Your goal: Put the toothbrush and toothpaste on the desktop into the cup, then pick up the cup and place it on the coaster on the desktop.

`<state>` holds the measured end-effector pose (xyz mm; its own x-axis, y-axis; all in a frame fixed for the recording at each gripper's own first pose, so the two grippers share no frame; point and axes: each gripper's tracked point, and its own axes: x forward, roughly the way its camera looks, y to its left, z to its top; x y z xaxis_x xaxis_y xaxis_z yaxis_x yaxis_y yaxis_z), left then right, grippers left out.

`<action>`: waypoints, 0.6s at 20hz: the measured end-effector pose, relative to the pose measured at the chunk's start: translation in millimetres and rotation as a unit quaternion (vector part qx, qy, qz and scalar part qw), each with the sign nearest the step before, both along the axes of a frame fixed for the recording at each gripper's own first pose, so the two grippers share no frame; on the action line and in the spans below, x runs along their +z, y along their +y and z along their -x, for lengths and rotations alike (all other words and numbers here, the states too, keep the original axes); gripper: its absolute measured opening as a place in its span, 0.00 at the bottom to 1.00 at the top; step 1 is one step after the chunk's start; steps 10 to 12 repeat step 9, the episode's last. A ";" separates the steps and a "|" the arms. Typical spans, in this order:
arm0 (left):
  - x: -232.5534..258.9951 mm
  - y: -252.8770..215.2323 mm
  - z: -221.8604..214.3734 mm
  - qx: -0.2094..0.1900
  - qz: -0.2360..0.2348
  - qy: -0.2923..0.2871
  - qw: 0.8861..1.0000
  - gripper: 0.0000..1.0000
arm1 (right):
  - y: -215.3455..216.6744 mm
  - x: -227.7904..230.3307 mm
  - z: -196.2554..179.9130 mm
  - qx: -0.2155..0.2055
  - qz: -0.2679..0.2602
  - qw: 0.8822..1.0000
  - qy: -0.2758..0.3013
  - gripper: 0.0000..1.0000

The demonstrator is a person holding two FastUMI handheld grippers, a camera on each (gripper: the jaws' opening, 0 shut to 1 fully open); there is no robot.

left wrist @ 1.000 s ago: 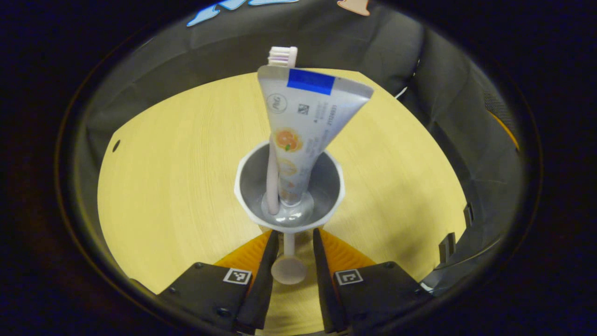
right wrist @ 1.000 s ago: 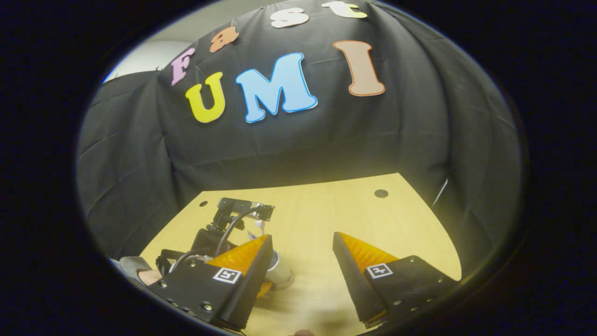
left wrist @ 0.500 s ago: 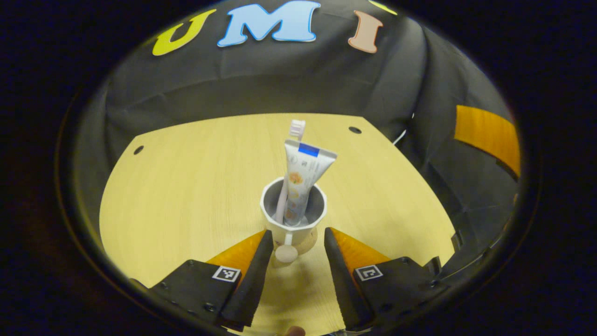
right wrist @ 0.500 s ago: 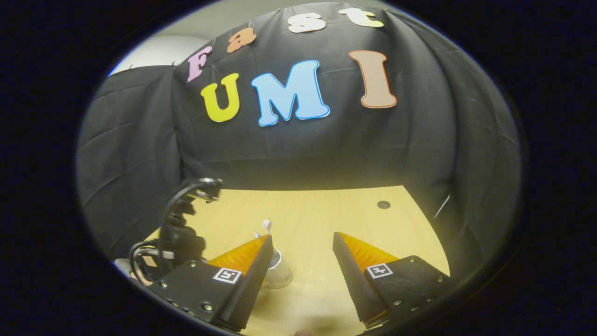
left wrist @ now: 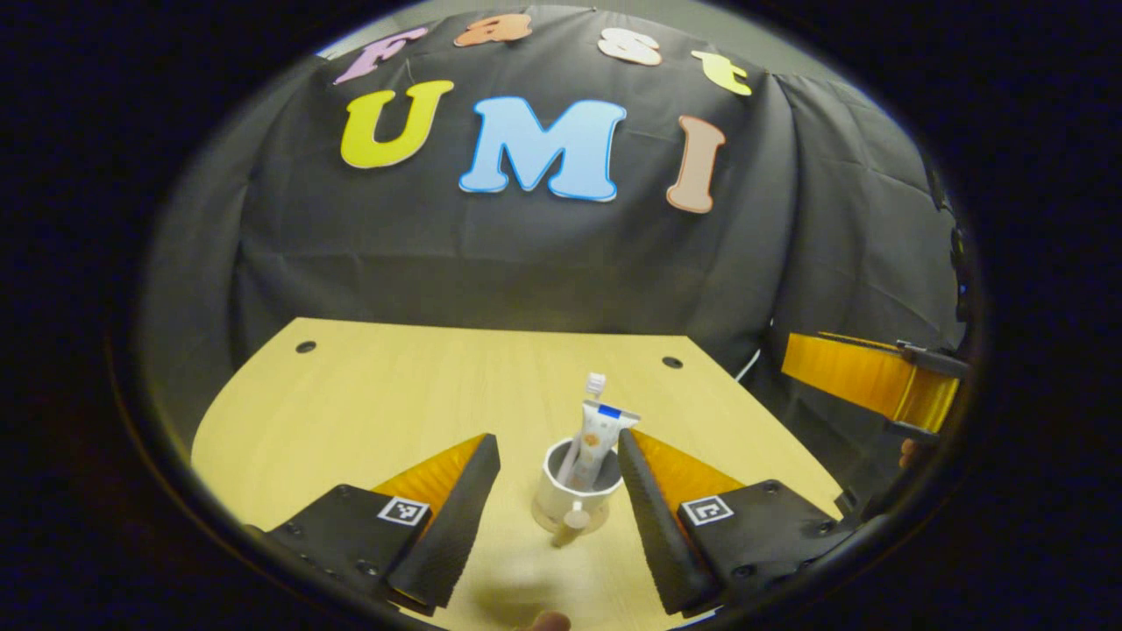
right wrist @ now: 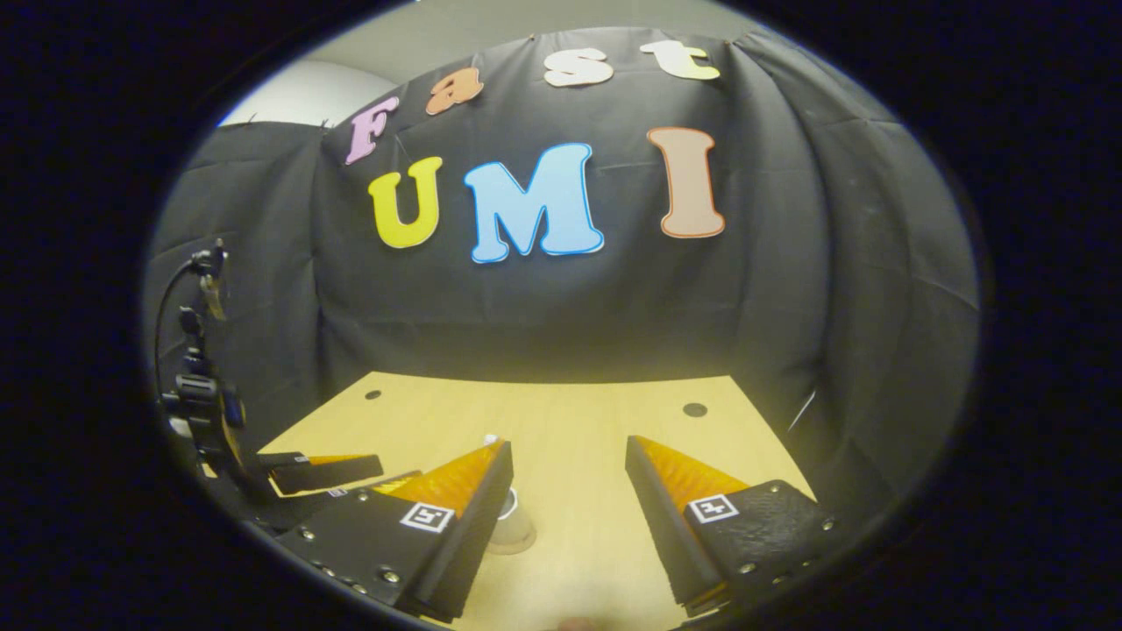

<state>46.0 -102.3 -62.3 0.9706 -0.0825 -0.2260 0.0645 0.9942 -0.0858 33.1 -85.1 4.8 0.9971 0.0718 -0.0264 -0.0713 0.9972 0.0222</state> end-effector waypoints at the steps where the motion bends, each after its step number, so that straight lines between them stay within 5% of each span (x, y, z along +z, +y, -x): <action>1: 8.0 6.3 1.8 0.004 -0.001 -0.014 1.000 0.89 | 0.6 3.4 1.2 -0.005 0.005 1.000 -0.008 0.82; 3: 22.6 21.2 4.5 0.017 -0.012 -0.041 0.999 0.84 | 6.1 11.4 3.1 -0.011 0.014 1.000 -0.025 0.82; 6: 46.4 40.3 8.9 0.031 -0.034 -0.084 0.995 0.94 | 15.9 18.9 11.6 -0.020 0.030 0.998 -0.051 0.82; 8: 55.9 51.1 10.4 0.036 -0.047 -0.099 0.993 0.84 | 22.3 23.2 15.7 -0.026 0.033 0.997 -0.064 0.82; 12: 57.6 52.8 10.4 0.033 -0.046 -0.103 0.993 0.84 | 25.9 26.1 16.8 -0.029 0.032 0.997 -0.069 0.82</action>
